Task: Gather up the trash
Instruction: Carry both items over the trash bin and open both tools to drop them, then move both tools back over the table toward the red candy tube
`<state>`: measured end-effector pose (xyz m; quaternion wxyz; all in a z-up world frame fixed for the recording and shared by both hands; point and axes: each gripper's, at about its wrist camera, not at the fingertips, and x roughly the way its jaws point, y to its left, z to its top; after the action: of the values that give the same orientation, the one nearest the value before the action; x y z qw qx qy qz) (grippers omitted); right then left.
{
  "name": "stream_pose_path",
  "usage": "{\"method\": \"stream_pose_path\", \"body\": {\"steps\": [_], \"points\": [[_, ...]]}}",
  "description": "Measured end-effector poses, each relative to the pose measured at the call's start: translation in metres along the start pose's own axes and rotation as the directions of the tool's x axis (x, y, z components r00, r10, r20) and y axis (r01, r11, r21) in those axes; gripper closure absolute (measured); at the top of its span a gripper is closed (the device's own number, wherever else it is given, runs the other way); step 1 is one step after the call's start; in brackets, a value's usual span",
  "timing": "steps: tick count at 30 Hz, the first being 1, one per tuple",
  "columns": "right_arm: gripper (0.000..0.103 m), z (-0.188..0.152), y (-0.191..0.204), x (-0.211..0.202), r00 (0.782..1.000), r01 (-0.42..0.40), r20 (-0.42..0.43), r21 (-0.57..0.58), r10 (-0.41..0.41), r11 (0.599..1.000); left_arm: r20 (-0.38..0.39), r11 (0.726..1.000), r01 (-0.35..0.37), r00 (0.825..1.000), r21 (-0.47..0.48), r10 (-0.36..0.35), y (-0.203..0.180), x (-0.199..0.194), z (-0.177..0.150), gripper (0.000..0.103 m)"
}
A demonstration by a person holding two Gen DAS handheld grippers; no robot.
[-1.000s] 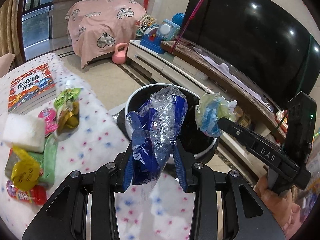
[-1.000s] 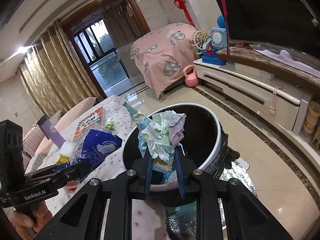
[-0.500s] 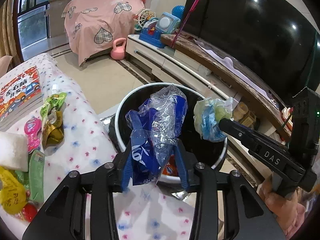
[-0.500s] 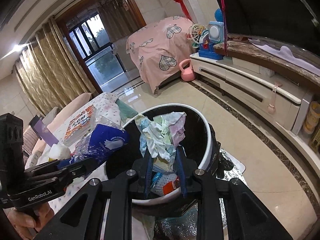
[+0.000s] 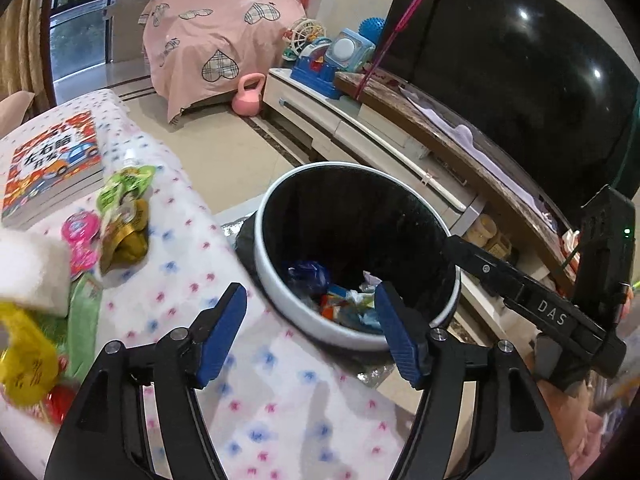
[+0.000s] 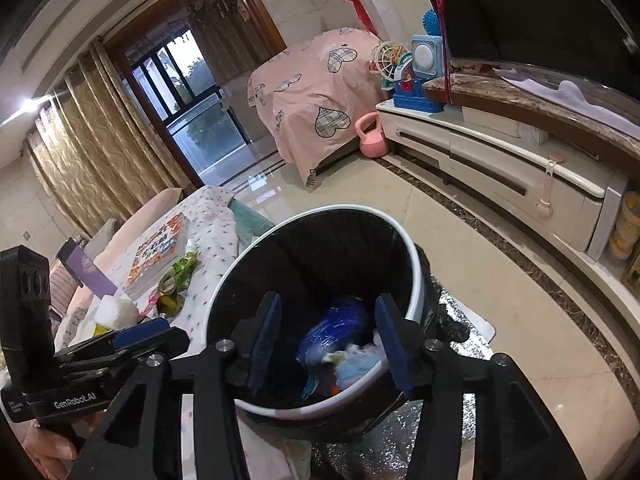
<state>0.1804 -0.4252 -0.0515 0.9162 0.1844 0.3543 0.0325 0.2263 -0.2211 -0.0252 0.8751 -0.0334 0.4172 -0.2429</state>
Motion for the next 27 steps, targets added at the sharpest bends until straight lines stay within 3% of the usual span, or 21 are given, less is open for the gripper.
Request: {"method": "stream_pose_path", "body": {"steps": [7, 9, 18, 27], "points": [[0.022, -0.018, 0.017, -0.011, 0.999, -0.037, 0.019, 0.022, 0.037, 0.999, -0.002, 0.999, 0.010, 1.000, -0.047, -0.010, 0.016, -0.025, -0.029, 0.034], [0.018, -0.023, 0.022, -0.013, 0.999, -0.048, 0.025, 0.030, 0.048, 0.998, -0.003, 0.998, 0.007, 1.000, -0.057, -0.007, 0.021, -0.032, -0.038, 0.034], [0.017, -0.046, 0.057, -0.017, 0.995, -0.095, 0.002, 0.002, 0.095, 0.995, -0.004, 0.990, -0.027, 1.000, -0.139, 0.027, 0.062, -0.069, -0.081, 0.034], [0.017, -0.069, 0.096, -0.008, 0.989, -0.142, -0.051, -0.037, 0.140, 0.989, 0.012, 0.964, -0.080, 0.996, -0.255, 0.086, 0.114, -0.098, -0.109, 0.034]]}}
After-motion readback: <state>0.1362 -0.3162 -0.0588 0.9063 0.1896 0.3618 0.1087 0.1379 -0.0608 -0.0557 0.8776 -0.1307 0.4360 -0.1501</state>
